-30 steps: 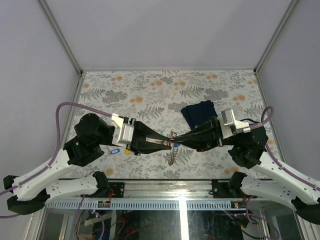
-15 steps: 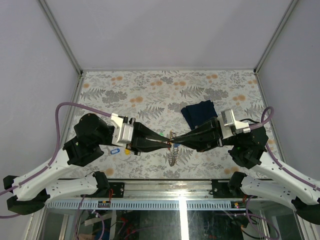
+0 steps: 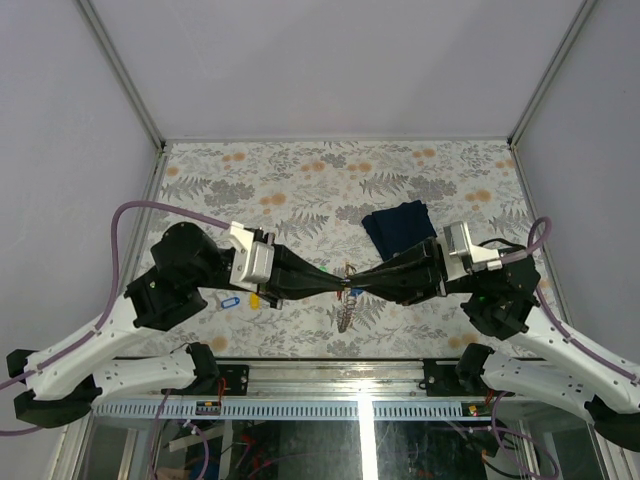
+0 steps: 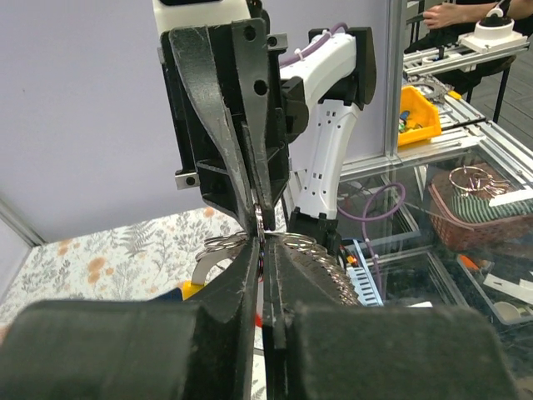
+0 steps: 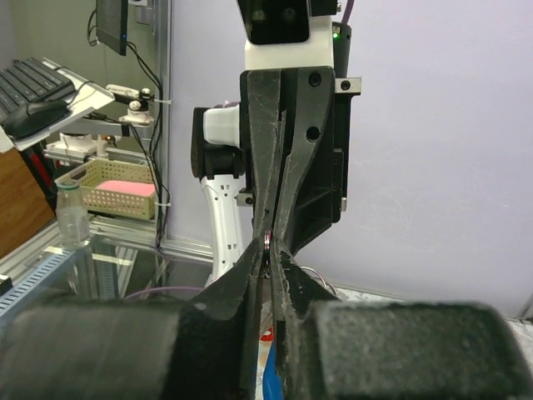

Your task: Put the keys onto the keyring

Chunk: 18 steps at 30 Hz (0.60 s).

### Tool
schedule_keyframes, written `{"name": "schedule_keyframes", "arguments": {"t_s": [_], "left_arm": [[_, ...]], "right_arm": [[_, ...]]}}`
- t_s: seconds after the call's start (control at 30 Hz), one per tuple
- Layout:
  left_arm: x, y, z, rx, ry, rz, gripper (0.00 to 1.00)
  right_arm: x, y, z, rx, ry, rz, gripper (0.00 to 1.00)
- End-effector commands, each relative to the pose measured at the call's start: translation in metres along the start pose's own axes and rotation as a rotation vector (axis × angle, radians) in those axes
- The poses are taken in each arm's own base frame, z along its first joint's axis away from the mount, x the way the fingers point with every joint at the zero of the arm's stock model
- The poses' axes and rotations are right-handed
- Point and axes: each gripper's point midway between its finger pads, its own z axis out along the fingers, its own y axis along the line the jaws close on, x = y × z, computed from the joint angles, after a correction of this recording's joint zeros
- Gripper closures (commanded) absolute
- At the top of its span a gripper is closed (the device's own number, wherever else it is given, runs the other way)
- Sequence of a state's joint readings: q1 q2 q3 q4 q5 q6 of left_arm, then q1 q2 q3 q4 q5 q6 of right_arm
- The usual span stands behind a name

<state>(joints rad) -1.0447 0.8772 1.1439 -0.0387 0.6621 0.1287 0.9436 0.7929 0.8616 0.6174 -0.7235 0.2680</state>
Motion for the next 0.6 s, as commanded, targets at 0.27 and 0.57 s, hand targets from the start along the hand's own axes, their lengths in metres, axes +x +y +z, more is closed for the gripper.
{"name": "schedule_keyframes", "arguments": {"t_s": [0.27,0.57], "left_arm": [[0.019,0.013,-0.023,-0.096,0.349,-0.094,1.0],[0.072,0.023,-0.044,-0.131,0.732,-0.203,1.0]], "right_arm": [[-0.01,-0.014,-0.021,0.154,0.117,-0.107,0.7],[0.021,-0.022,-0.027,0.19,0.193,-0.06,0.69]]}}
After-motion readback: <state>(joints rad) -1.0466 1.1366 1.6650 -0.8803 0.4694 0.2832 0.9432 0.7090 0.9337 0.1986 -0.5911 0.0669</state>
